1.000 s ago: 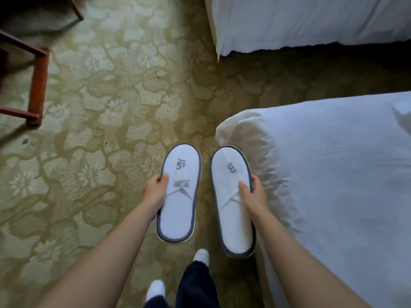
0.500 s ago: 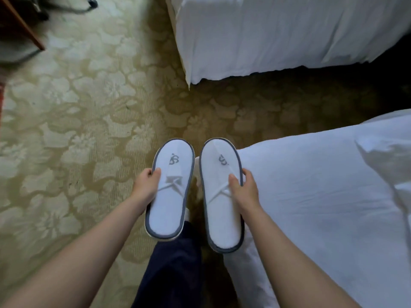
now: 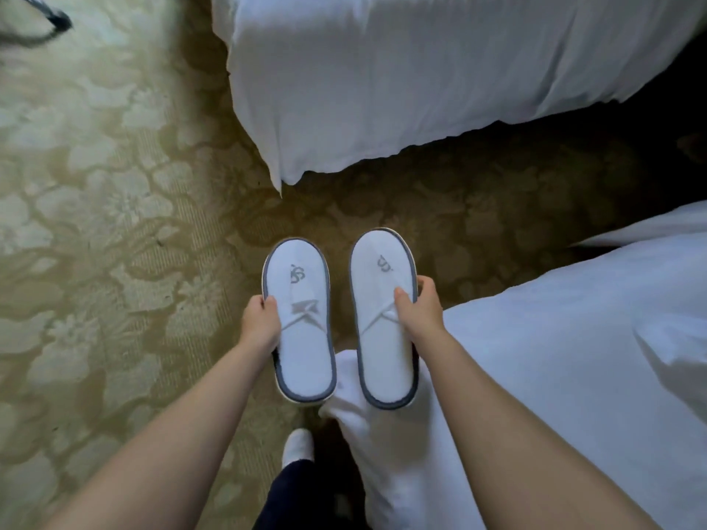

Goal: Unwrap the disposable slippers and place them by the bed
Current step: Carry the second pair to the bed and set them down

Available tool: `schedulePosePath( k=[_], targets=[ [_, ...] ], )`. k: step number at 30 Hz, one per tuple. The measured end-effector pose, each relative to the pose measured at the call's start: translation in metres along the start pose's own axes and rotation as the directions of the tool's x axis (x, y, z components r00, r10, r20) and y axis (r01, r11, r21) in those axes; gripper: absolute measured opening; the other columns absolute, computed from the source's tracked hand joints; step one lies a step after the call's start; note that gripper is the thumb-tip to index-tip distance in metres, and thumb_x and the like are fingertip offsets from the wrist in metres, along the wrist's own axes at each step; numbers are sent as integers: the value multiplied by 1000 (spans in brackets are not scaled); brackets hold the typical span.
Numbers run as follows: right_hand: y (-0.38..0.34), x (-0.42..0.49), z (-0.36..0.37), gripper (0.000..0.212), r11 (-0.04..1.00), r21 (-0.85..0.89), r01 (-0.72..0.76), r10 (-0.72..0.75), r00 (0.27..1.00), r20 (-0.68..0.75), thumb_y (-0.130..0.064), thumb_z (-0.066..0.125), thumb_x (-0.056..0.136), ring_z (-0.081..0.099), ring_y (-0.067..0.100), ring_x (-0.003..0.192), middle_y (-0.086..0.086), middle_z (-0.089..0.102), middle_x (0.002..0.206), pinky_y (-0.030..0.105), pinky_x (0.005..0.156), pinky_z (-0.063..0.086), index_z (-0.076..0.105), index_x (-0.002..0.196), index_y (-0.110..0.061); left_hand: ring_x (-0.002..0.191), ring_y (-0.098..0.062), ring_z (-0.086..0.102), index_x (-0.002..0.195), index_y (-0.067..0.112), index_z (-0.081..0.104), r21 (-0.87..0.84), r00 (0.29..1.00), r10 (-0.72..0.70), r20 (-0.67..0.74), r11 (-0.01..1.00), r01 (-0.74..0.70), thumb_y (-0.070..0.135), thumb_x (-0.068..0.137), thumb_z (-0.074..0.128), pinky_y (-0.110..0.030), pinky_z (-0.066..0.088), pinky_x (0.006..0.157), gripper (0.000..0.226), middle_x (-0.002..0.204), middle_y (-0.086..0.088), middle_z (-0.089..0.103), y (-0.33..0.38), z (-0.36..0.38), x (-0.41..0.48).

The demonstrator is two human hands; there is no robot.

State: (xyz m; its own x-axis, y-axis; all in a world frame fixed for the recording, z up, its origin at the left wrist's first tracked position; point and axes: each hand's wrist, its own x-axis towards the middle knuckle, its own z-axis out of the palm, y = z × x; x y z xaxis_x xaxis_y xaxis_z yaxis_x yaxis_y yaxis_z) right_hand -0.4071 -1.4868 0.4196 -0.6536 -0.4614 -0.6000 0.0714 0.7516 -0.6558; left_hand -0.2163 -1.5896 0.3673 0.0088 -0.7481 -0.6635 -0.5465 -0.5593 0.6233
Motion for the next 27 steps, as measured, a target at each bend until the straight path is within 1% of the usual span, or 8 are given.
schedulePosePath(
  k=[4, 8, 12, 17, 19, 22, 24, 27],
  targets=[
    [-6, 51, 2, 38, 999, -6, -38, 38, 999, 7, -31, 49, 94, 52, 18, 97, 1, 51, 112, 33, 80, 48, 38, 128, -19, 91, -30, 54, 94, 11, 48, 52, 999, -2, 49, 999, 0, 27, 96, 32, -40, 47, 83, 22, 96, -12, 55, 17, 33, 37],
    [-3, 105, 11, 36, 996, 11, -89, 89, 995, 37, -29, 48, 94, 55, 19, 97, 1, 50, 109, 34, 78, 50, 37, 128, -21, 82, -24, 47, 92, 8, 48, 115, 997, 26, 71, 993, -34, 24, 97, 32, -33, 38, 73, 23, 83, -8, 51, 19, 60, 75],
    [15, 157, 25, 36, 995, -28, -94, 95, 994, 44, -28, 48, 94, 57, 22, 102, 2, 53, 113, 41, 89, 52, 38, 128, -23, 88, -26, 51, 106, 8, 53, 100, 999, 19, 44, 995, -23, 23, 96, 35, -33, 40, 75, 25, 100, -12, 56, 0, 88, 116],
    [52, 213, 42, 36, 989, -31, -147, 149, 986, 68, -23, 47, 95, 54, 19, 98, 1, 51, 111, 34, 78, 48, 39, 130, -24, 98, -22, 52, 132, 16, 42, -27, 995, -102, -5, 994, 101, 23, 98, 37, -32, 44, 74, 35, 119, -6, 53, -39, 124, 162],
    [68, 236, 52, 36, 985, -41, -169, 172, 983, 69, -21, 47, 94, 53, 19, 98, 2, 51, 112, 35, 77, 47, 39, 130, -24, 104, -22, 54, 135, 19, 39, -46, 990, -138, 15, 989, 139, 24, 98, 38, -32, 50, 78, 38, 128, -6, 53, -53, 138, 183],
    [97, 269, 72, 37, 976, -86, -198, 204, 977, 67, -19, 46, 94, 53, 21, 98, 6, 52, 117, 38, 80, 48, 39, 130, -23, 117, -26, 54, 139, 23, 34, -28, 985, -166, 50, 986, 167, 24, 97, 40, -44, 49, 97, 42, 136, -7, 50, -79, 162, 215],
    [115, 289, 85, 38, 975, -89, -204, 210, 975, 69, -17, 46, 95, 51, 21, 99, 8, 52, 124, 41, 86, 48, 38, 131, -23, 119, -27, 52, 140, 23, 33, -32, 981, -184, 54, 982, 186, 24, 97, 40, -46, 47, 101, 43, 138, -8, 49, -99, 177, 232],
    [140, 318, 103, 42, 978, -72, -196, 202, 976, 83, -16, 45, 95, 47, 21, 99, 8, 50, 131, 41, 90, 45, 36, 135, -25, 115, -28, 52, 140, 21, 32, -19, 978, -205, 45, 978, 206, 25, 97, 38, -42, 46, 99, 44, 136, -10, 50, -134, 195, 252]
  ],
)
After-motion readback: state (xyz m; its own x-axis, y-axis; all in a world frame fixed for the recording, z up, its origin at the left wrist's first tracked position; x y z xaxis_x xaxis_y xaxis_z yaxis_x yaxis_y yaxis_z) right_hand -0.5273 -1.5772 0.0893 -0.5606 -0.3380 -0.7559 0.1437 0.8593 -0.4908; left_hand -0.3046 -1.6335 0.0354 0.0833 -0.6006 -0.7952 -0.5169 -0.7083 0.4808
